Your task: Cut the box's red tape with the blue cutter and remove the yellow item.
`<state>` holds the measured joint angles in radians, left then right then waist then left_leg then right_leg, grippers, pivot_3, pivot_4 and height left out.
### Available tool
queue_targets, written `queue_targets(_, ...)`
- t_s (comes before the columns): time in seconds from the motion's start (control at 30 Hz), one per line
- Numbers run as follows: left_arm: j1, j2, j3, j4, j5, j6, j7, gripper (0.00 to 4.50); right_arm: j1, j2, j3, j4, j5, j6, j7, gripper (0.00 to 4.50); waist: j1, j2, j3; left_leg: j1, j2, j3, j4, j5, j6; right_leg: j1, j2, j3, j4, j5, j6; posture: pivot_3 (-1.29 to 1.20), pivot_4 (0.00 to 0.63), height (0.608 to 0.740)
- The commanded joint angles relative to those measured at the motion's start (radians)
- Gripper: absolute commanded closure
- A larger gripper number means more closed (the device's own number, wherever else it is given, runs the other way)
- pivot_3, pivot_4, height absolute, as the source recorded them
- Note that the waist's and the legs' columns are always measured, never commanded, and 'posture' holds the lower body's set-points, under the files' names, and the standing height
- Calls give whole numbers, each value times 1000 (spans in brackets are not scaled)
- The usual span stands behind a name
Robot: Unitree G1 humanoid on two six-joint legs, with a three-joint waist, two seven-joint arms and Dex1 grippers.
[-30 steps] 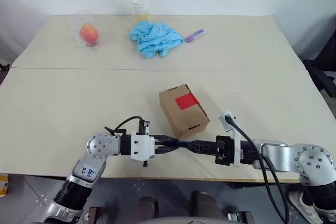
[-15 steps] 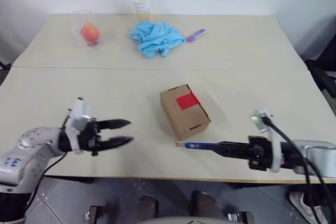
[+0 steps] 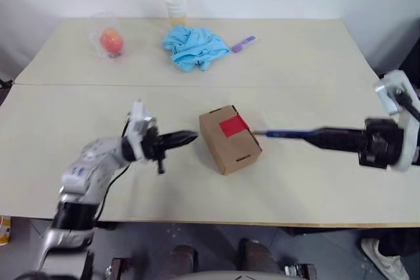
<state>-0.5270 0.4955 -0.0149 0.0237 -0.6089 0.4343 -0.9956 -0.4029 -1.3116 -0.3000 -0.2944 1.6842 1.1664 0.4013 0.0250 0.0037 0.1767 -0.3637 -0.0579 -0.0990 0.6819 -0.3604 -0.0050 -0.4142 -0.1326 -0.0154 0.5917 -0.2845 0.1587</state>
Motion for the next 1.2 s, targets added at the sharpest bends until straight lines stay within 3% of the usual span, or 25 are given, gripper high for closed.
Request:
queue_targets(0.03, -101, -43, -55, 75, 94, -13, 44, 4500, -243, 37, 169, 84, -57, 77, -68, 4344, -7, 0, 0, -2, 0, 1, 0, 0, 0, -2, 0, 0, 2, 0, 0, 0, 150, 740)
queue_targets(0.2, -171, -75, -150, 145, 239, -66, 60, 4500, -580, 167, 347, 247, -158, 250, -137, 4344, -15, -1, 0, -10, -1, 1, -2, 0, 0, -12, 0, 1, 5, 0, 0, 0, 150, 740)
queue_targets(0.43, -180, -105, -195, 160, 319, -36, 98, 4500, -793, 336, 423, 375, -355, 369, -126, 4344, 2, -1, 0, -14, -3, 0, 0, 0, 0, -16, -2, 0, 6, 0, 0, 0, 150, 740)
queue_targets(0.73, -149, -117, -212, 111, 331, 4, 110, 4500, -858, 432, 387, 425, -513, 434, -89, 4344, 0, 0, 0, -13, -8, -1, 3, 1, 1, -16, -6, 0, 14, 1, 0, 0, 150, 740)
queue_targets(1.2, -147, -133, -209, 110, 347, 24, 113, 4500, -813, 515, 346, 377, -699, 448, 9, 4344, -2, 0, 0, -12, -13, -1, 3, 3, 4, -16, -11, 0, 19, 1, 0, 0, 150, 740)
